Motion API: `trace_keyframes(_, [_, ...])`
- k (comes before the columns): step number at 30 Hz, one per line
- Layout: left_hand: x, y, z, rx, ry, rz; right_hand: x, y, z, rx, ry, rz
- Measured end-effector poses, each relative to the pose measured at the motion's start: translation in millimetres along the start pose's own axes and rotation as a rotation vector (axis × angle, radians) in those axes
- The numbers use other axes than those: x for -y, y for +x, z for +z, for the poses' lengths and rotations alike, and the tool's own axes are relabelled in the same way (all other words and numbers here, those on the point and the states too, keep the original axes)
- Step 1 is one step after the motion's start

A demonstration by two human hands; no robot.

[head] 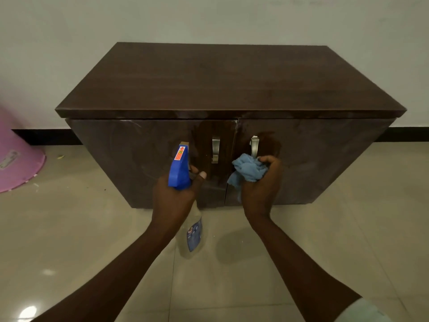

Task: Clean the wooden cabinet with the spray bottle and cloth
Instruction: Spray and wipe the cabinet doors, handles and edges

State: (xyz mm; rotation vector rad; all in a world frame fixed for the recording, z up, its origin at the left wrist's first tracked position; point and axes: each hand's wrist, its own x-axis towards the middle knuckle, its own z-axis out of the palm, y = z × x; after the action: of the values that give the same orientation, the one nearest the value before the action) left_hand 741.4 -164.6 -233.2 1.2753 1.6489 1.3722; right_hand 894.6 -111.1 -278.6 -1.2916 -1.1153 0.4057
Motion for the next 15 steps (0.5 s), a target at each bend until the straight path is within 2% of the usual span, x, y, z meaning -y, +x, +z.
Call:
trace_keyframes(2, [-1.3, 0.4, 1.4, 0.016, -0.019, -0.005, 7.0, 2.7, 2.3, -0.062, 0.097, 0.242])
trace_keyframes(5, [1.7, 0.9, 3.2, 0.034, -0.032, 0.002, 17.3, 10.3, 2.7, 0.01, 0.37, 0.634])
trace_keyframes(7, [3.2, 0.5, 4.6, 0.041, -0.024, 0.003, 25.8, 14.0, -2.6, 0.018, 0.46, 0.747])
trace_keyframes(8, [3.1, 0.4, 5.3, 0.044, -0.025, 0.004, 28.5, 15.4, -4.5, 0.009, 0.463, 0.702])
trace_keyframes(10, [3.6, 0.8, 6.9, 0.059, -0.026, 0.013, 29.2, 17.5, -5.0, -0.01, 0.411, 0.475])
trace_keyframes(13, [3.1, 1.4, 9.6, 0.077, -0.032, 0.023, 18.4, 15.4, -8.5, 0.02, 0.117, 0.113])
trace_keyframes(15, [2.7, 1.1, 11.0, 0.072, -0.04, 0.028, 5.1, 11.1, -11.6, 0.072, -0.094, -0.032])
